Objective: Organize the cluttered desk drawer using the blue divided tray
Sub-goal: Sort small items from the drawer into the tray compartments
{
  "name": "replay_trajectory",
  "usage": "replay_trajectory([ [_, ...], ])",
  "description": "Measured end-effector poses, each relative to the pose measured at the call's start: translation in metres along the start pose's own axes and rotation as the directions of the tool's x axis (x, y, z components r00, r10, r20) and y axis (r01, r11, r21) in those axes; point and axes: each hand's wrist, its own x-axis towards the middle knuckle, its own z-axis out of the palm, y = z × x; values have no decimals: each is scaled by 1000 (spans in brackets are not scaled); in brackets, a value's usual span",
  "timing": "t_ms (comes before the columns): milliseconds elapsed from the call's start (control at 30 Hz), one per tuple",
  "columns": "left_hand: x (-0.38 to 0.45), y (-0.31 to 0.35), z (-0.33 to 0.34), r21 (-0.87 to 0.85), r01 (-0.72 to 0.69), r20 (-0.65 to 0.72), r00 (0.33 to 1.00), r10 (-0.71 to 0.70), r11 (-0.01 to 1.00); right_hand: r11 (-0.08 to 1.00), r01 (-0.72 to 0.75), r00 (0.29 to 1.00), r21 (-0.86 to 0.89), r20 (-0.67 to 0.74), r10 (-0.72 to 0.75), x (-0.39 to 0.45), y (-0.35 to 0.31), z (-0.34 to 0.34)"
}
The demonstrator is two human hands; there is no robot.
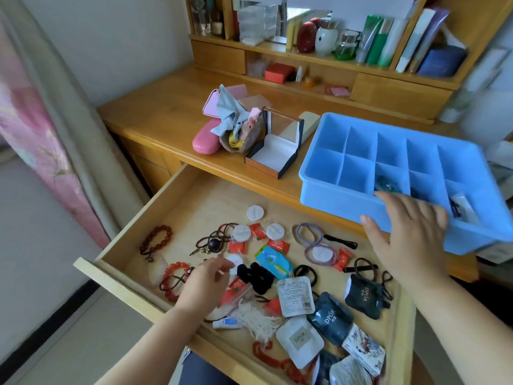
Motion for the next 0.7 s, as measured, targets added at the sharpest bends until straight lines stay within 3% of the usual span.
replay_trajectory([
  [67, 1, 10, 10, 82, -138, 127, 984, 127, 987, 999, -22, 999, 49, -42, 25, -3, -1, 4],
  [167, 7, 22, 28, 160, -261, 214, 951, 225, 952, 991, -57, 995, 124, -73, 66, 5, 5, 7],
  [400, 7, 15, 46, 287, -257, 341, 928, 153, 923, 962, -61, 997, 267, -32, 72, 20, 26, 3],
  [533, 6, 16, 41, 428, -195, 327, 944, 50, 882, 955, 145, 984, 258, -139, -112, -12, 9, 0],
  [567, 5, 16, 39, 463, -189, 335, 942, 27, 866, 934, 191, 981, 301, -72, -178, -29, 0, 3],
  [633, 3, 13, 34, 464, -163, 336, 942, -3, 871, 904, 154, 943, 399, 214, -255, -64, -19, 14],
  [700, 3, 9, 26, 387, -86, 287, 957, -32, 918, 899, -55, 800, 435, 557, -221, -93, -32, 32],
])
